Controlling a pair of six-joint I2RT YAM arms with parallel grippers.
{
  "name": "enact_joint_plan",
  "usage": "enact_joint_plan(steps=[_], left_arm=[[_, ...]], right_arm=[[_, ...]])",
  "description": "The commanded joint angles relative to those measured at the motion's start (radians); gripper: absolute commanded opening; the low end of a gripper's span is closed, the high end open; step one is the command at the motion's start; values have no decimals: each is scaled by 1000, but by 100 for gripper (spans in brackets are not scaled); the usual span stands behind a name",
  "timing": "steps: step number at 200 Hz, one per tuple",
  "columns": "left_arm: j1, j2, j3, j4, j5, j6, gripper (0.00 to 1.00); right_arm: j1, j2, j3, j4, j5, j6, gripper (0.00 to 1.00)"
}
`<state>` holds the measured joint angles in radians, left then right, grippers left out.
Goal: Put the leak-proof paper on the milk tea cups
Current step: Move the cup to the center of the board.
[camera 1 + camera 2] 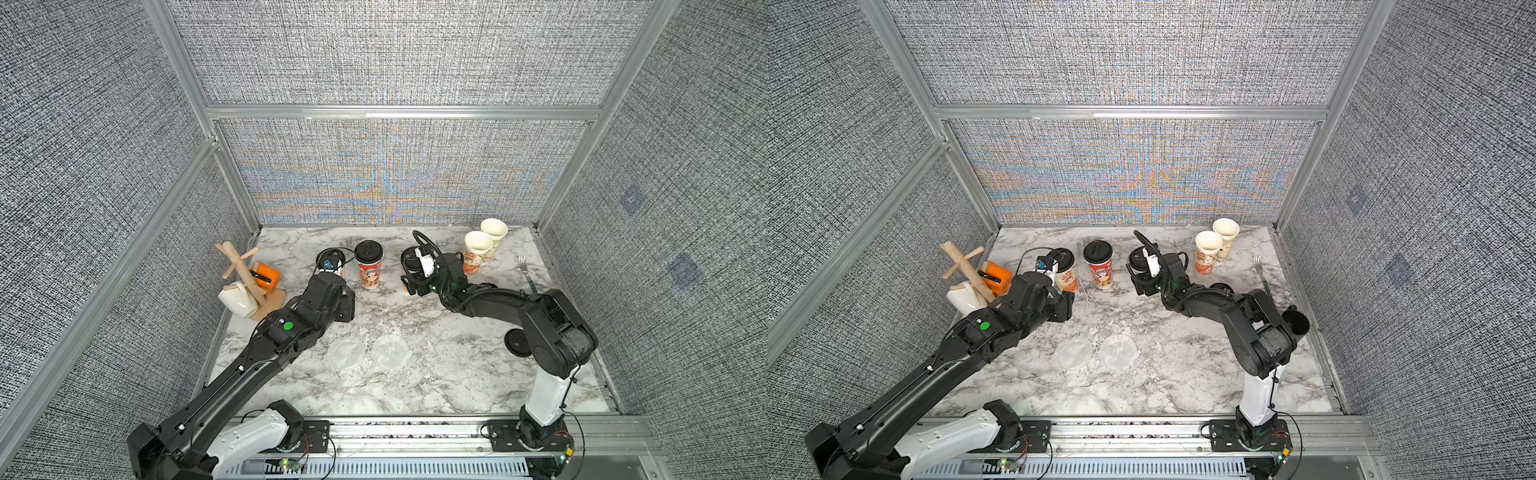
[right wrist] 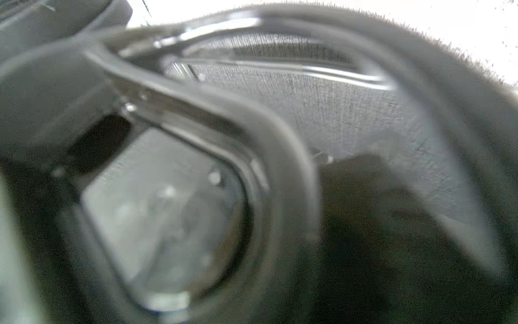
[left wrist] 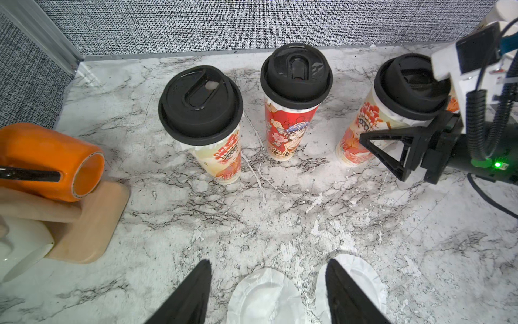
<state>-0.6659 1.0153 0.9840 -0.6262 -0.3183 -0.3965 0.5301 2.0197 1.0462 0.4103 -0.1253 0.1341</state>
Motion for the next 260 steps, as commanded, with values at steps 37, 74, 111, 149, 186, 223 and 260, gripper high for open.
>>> enact_joint_plan(steps=[37, 74, 111, 149, 186, 223, 260], left_arm=[[0, -21, -18, -22, -47, 1, 67], [0, -29, -25, -22, -42, 1, 67], [0, -28, -28, -14, -35, 3, 67], [0, -20, -30, -3, -27, 3, 67], [0, -6, -21, -3, 5, -4, 68], [11, 37, -17, 41, 123, -19, 69], [19, 57, -42, 127, 219, -24, 69]], right_arm=[[53, 79, 82, 21, 7, 39, 88], [74, 86, 97, 3, 36, 39, 97], [74, 14, 36, 12, 98, 39, 98], [73, -102, -62, 53, 117, 23, 98], [67, -226, -165, 31, 159, 29, 98], [-27, -486, -305, -194, 322, 93, 97], [-222, -647, -364, -316, 289, 80, 98]])
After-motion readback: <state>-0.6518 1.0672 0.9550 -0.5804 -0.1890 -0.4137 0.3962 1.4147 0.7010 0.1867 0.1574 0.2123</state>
